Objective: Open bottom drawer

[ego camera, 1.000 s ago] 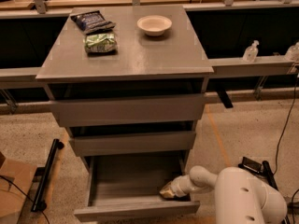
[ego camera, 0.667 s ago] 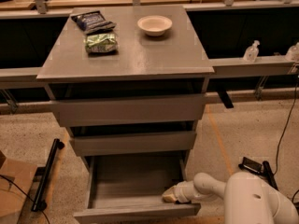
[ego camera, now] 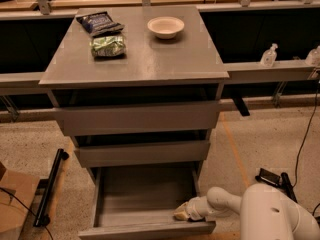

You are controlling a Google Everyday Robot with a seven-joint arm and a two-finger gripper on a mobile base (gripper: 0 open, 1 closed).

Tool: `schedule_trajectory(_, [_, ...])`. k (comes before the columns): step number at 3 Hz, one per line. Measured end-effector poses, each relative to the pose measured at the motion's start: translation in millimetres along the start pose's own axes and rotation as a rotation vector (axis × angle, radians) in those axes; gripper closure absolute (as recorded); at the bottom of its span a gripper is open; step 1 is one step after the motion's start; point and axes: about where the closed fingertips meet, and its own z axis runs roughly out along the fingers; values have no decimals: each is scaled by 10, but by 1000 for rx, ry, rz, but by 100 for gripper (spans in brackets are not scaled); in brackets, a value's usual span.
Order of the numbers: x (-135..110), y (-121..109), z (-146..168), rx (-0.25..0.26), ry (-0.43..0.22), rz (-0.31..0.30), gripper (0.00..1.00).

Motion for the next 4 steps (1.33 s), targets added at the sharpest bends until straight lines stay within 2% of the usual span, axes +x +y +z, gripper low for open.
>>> schedule_trajectory(3, [0,1,0,0,0,0,100])
schedule_trajectory(4, [0,1,0,0,0,0,82])
